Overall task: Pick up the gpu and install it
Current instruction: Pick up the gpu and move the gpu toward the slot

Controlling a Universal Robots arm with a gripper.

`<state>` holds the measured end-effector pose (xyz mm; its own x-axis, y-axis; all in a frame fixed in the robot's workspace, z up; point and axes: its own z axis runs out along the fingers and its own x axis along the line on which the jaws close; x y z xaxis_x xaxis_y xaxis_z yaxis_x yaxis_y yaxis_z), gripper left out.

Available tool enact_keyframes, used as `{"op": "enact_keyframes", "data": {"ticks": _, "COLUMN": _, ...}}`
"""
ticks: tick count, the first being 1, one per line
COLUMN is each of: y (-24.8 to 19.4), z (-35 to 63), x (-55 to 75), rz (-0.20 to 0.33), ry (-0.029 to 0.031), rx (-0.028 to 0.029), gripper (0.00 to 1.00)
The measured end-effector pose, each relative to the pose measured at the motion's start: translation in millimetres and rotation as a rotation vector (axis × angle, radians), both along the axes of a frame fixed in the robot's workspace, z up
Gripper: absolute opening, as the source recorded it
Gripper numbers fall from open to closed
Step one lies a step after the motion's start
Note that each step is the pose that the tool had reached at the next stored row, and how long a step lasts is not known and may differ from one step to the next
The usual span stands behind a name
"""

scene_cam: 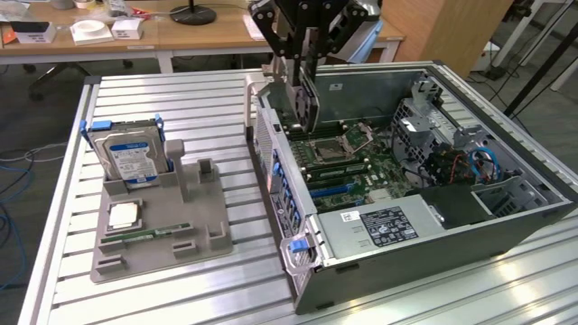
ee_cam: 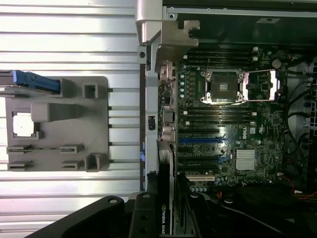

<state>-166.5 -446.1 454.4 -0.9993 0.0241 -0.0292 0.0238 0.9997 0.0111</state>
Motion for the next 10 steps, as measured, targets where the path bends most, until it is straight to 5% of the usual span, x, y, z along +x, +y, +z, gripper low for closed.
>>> {"op": "enact_keyframes", "data": {"ticks": 10, "y": 0.0, "z": 0.0, "x": 14.3, "rz": 0.0, "ry": 0.0, "rx": 0.0, "gripper": 0.25}}
